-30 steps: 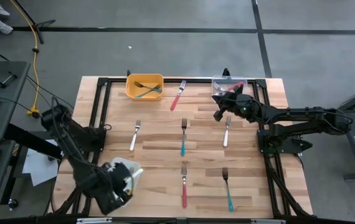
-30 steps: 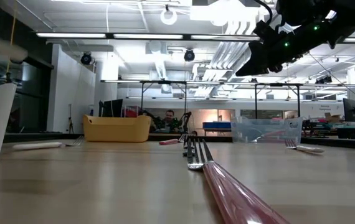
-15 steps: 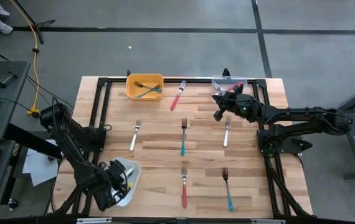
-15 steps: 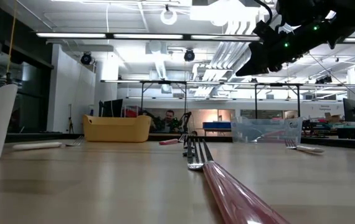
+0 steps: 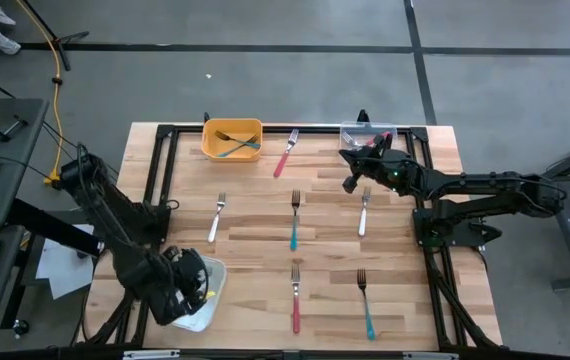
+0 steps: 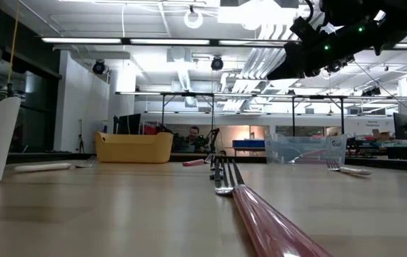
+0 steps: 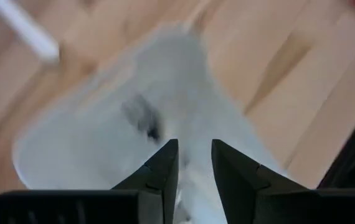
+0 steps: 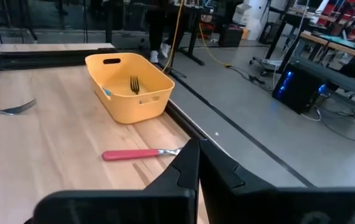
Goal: Sort silverware by color (type)
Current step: Put the blue fork into the yellow bin
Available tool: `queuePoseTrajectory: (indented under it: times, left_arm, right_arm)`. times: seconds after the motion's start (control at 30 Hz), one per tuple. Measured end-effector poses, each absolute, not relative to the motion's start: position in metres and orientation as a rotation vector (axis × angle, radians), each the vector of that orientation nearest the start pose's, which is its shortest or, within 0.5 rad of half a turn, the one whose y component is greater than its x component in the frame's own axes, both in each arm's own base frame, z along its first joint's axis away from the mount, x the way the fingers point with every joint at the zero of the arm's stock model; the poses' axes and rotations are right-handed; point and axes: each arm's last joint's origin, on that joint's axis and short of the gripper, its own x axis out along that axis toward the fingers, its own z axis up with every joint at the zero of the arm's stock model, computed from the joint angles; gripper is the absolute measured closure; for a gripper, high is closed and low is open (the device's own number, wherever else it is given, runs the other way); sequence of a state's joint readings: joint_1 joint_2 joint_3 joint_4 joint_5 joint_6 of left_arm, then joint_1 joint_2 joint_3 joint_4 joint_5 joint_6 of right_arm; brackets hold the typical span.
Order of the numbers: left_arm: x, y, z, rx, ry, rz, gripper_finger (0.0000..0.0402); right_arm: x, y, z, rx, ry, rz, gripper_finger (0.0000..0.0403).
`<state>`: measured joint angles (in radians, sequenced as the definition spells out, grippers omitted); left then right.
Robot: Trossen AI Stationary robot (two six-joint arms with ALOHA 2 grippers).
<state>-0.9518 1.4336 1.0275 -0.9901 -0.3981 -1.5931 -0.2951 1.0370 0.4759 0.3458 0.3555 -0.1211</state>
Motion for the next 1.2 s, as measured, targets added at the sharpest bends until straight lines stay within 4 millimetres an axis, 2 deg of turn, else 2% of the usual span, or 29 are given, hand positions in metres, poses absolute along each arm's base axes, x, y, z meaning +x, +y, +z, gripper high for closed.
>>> queuePoseTrajectory:
  times: [0.17,0.3,0.4,0.53,0.63,0.77,0.9,1.0,1.1,1.2]
  left_arm:
    - [0.162,-0.173,0.252,-0.426,0.912,0.414,0.0341]
    - [0.18,-0.157,0.256,-0.296,0.845,0.412,0.0374]
    - [0.199,-0.146,0.243,-0.233,0.812,0.352,0.0396]
    - [0.226,-0.13,0.215,-0.264,0.746,0.163,0.04]
    - [0.241,-0.109,0.198,-0.3,0.615,0.03,0.0401]
    - [0.25,-0.078,0.182,-0.293,0.486,-0.006,0.0401]
    - [0.256,-0.051,0.174,-0.244,0.443,0.049,0.0401]
    - [0.26,-0.036,0.166,-0.242,0.404,0.064,0.0401]
    - [0.265,-0.027,0.16,-0.262,0.318,0.004,0.0401]
    - [0.27,-0.021,0.149,-0.259,0.313,-0.016,0.0401]
  right_arm:
    - [0.207,-0.071,0.231,-0.093,0.243,-0.55,0.04]
    - [0.207,-0.07,0.23,-0.041,0.24,-0.518,0.04]
    - [0.206,-0.07,0.227,0.004,0.263,-0.523,0.0397]
    - [0.204,-0.07,0.221,0.08,0.307,-0.569,0.0377]
    - [0.201,-0.07,0.215,0.135,0.347,-0.632,0.0355]
    - [0.199,-0.069,0.207,0.218,0.414,-0.661,0.0326]
    - [0.206,-0.063,0.198,0.247,0.456,-0.592,0.0306]
    - [0.22,-0.058,0.191,0.274,0.446,-0.451,0.0292]
    - [0.235,-0.057,0.182,0.317,0.411,-0.322,0.0276]
    - [0.246,-0.059,0.169,0.338,0.408,-0.292,0.0255]
